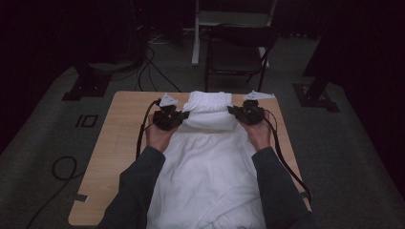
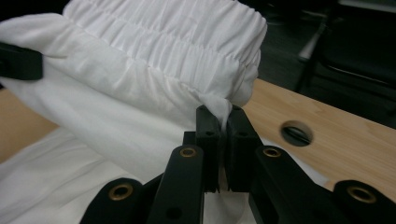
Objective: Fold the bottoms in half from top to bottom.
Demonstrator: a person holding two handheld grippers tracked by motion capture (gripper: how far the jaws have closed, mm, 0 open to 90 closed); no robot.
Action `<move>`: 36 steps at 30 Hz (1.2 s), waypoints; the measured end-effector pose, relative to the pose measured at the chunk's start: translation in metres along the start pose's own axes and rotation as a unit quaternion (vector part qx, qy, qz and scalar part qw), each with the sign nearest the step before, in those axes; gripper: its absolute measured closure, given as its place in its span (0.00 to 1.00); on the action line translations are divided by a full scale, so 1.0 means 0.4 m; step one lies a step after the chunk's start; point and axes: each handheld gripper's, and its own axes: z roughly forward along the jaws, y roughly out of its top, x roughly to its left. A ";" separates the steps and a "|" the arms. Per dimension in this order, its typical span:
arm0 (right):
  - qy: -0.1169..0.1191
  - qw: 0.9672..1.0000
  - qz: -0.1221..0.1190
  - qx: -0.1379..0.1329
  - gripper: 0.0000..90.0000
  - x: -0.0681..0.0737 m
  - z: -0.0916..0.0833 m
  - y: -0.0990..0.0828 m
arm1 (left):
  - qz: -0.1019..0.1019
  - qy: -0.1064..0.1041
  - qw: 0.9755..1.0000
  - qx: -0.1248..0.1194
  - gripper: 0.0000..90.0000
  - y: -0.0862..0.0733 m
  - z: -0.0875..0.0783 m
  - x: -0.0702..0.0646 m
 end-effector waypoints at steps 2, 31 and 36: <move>0.027 0.999 -0.019 0.009 0.95 0.037 -0.039 -0.049 | 0.002 -0.012 1.000 0.010 0.95 -0.041 -0.026 -0.023; 0.032 0.984 0.002 0.177 0.94 0.101 0.207 -0.283 | 0.020 0.054 0.980 0.191 0.93 -0.269 0.183 0.074; 0.010 0.986 0.033 0.164 0.94 0.057 0.261 -0.253 | 0.015 0.083 0.979 0.187 0.93 -0.235 0.234 0.105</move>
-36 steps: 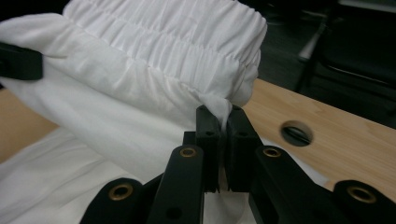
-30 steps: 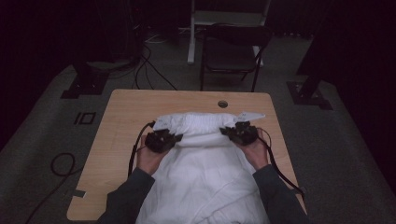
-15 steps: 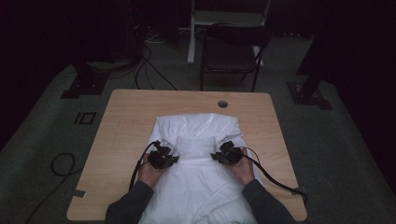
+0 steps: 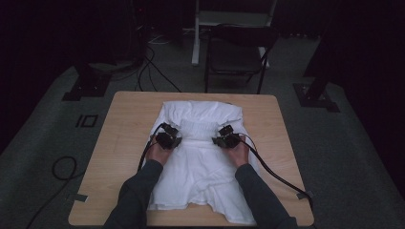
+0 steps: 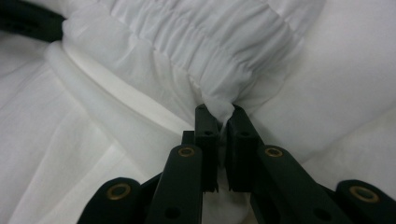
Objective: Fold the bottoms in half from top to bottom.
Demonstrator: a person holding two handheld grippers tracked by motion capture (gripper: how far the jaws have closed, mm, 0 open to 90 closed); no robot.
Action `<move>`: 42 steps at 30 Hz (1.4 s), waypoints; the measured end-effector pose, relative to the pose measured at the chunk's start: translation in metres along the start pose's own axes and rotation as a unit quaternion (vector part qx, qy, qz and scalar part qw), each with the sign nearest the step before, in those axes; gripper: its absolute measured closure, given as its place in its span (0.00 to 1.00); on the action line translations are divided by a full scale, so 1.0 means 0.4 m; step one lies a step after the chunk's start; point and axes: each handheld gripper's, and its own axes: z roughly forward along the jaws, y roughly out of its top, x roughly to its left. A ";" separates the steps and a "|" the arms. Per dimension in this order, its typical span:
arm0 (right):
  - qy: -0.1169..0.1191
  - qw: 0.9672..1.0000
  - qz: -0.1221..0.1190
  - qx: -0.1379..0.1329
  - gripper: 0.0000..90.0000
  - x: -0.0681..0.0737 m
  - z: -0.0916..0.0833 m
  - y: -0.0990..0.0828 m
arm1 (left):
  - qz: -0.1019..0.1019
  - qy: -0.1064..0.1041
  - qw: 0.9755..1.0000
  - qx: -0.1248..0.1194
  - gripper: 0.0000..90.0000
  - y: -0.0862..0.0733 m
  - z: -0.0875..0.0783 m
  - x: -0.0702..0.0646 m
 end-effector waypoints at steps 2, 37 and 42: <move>-0.015 1.000 0.009 -0.001 0.94 -0.015 0.016 0.023 | -0.006 0.008 1.000 -0.001 0.93 0.018 0.014 0.008; -0.005 0.987 -0.092 -0.128 0.95 0.077 -0.277 -0.039 | 0.002 -0.072 0.991 -0.115 0.94 -0.099 -0.241 -0.111; 0.013 0.994 -0.090 -0.054 0.95 0.089 -0.174 -0.133 | -0.008 -0.079 0.996 -0.050 0.90 -0.186 -0.154 -0.121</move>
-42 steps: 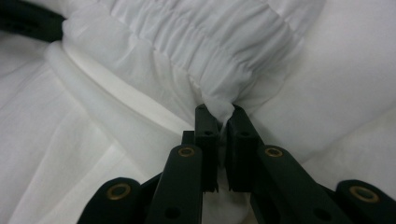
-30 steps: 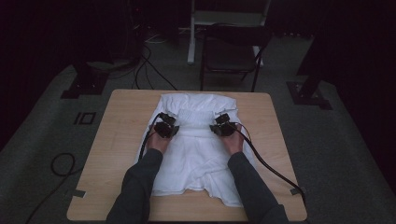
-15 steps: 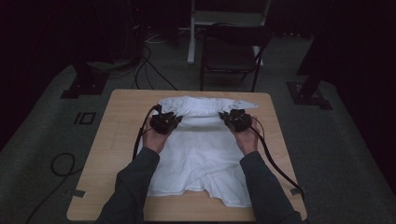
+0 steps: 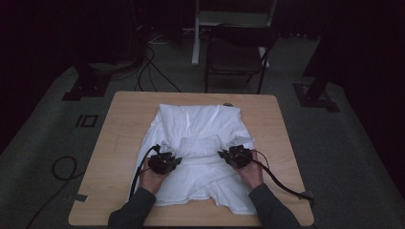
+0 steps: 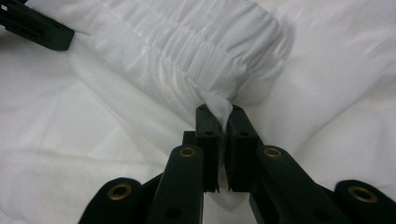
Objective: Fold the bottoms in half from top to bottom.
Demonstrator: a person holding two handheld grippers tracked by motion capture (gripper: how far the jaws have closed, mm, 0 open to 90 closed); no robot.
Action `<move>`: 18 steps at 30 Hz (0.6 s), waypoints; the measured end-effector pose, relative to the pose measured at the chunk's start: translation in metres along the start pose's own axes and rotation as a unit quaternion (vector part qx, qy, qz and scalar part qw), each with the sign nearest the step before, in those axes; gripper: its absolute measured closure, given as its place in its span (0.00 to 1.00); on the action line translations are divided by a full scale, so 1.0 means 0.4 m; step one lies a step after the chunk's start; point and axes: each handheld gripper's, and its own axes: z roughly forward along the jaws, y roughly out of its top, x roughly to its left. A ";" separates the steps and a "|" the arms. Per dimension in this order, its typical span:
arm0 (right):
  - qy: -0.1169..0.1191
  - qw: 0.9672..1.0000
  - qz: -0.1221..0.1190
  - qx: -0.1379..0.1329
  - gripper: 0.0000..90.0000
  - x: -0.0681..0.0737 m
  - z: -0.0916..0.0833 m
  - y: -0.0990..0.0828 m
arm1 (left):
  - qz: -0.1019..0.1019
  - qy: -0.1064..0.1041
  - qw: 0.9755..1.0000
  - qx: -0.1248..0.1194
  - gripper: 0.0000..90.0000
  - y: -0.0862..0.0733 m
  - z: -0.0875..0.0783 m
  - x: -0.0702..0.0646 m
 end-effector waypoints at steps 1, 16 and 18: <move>0.004 1.000 0.005 0.005 0.94 0.000 0.006 -0.007 | 0.006 0.006 1.000 0.010 0.89 -0.006 0.008 -0.001; 0.057 0.997 0.045 0.006 0.58 -0.053 0.001 -0.044 | 0.031 0.048 0.998 0.005 0.86 0.010 0.053 0.009; 0.050 0.998 0.048 -0.004 0.61 -0.062 -0.010 -0.046 | 0.026 0.045 0.999 0.005 0.85 0.011 0.053 0.013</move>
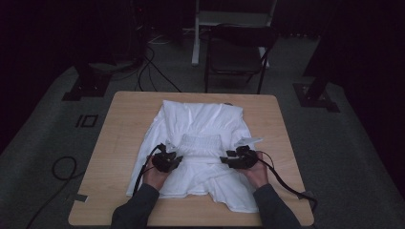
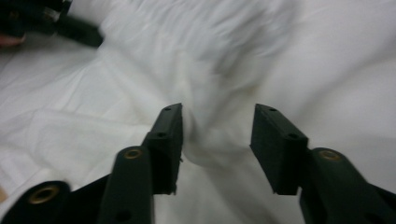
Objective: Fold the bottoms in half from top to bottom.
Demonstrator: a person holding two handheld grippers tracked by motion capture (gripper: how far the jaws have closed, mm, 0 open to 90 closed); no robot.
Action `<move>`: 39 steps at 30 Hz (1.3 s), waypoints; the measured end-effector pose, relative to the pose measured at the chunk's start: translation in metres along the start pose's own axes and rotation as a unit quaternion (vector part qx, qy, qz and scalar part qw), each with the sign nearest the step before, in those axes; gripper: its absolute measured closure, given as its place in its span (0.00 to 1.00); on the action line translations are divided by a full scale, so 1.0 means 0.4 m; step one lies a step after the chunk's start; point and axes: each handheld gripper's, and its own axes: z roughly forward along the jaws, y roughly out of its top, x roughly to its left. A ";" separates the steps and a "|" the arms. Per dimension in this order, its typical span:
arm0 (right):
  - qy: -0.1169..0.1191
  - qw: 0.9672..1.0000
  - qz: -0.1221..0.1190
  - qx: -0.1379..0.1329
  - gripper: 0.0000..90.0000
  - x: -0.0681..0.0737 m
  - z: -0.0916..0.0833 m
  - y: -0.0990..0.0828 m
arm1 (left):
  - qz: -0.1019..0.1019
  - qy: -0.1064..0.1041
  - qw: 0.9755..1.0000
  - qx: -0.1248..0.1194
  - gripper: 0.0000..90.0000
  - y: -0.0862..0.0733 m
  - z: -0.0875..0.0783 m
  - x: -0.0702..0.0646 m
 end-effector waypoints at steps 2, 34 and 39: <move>-0.029 0.999 0.025 -0.018 0.72 -0.027 -0.026 0.001 | 0.000 0.001 1.000 0.000 0.84 0.001 0.000 -0.001; -0.116 0.991 0.058 0.024 0.58 -0.102 -0.020 0.020 | -0.002 -0.003 1.000 -0.004 0.77 -0.003 0.002 -0.009; -0.101 0.993 0.046 0.051 0.97 -0.080 -0.026 0.006 | -0.004 -0.005 1.000 -0.005 0.77 -0.005 0.002 -0.007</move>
